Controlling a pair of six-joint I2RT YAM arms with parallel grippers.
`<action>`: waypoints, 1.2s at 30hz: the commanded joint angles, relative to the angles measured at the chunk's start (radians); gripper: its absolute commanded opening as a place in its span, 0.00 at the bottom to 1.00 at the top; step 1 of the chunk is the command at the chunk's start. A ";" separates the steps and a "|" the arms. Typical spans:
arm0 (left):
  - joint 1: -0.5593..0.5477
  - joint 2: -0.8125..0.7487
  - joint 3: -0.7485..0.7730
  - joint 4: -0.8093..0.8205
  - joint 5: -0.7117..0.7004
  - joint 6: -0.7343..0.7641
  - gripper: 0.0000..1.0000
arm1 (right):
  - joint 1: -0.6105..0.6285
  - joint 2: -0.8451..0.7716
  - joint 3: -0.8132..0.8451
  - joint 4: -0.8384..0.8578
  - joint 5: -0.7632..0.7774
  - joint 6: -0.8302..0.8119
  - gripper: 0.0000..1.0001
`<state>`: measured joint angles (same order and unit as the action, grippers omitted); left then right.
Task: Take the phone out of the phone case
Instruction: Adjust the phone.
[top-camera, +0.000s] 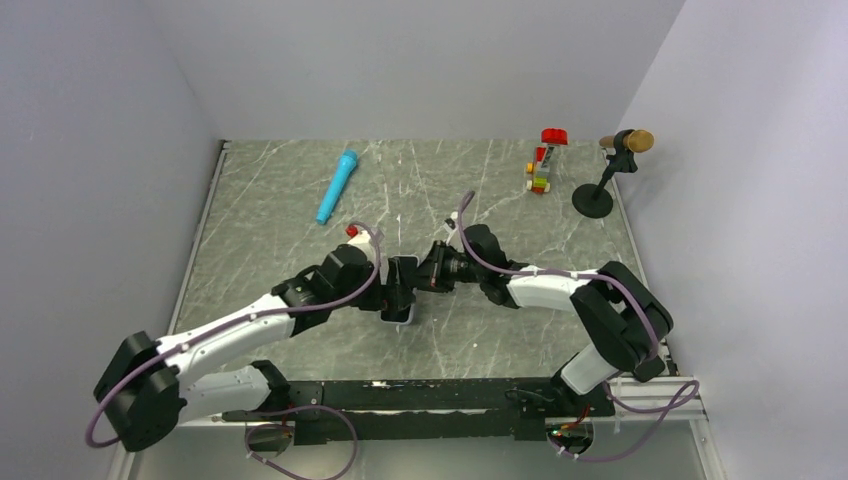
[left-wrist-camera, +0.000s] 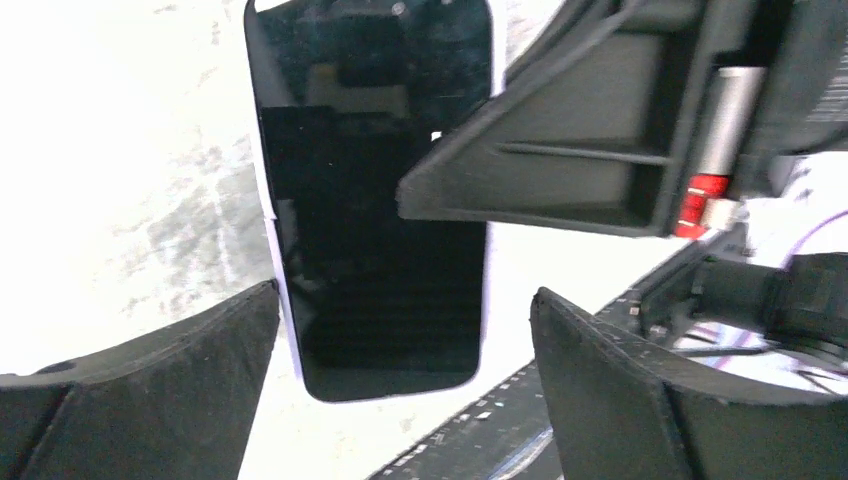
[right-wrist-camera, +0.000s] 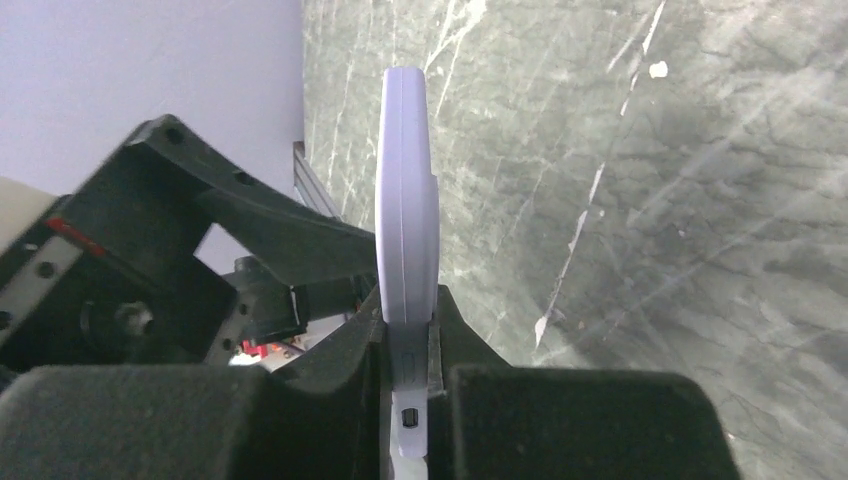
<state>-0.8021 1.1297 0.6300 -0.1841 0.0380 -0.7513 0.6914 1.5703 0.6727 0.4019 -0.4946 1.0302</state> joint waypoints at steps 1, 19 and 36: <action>0.014 -0.118 0.000 0.072 0.042 0.035 0.99 | -0.046 -0.072 -0.061 0.197 -0.090 0.023 0.00; 0.319 -0.405 -0.191 0.260 0.507 -0.099 0.75 | -0.199 -0.125 -0.088 0.464 -0.246 0.167 0.00; 0.320 -0.337 -0.274 0.484 0.610 -0.201 0.40 | -0.158 0.034 -0.094 0.877 -0.275 0.435 0.00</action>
<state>-0.4858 0.8070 0.3561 0.1963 0.6098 -0.9382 0.5255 1.5986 0.5488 1.0607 -0.7452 1.3922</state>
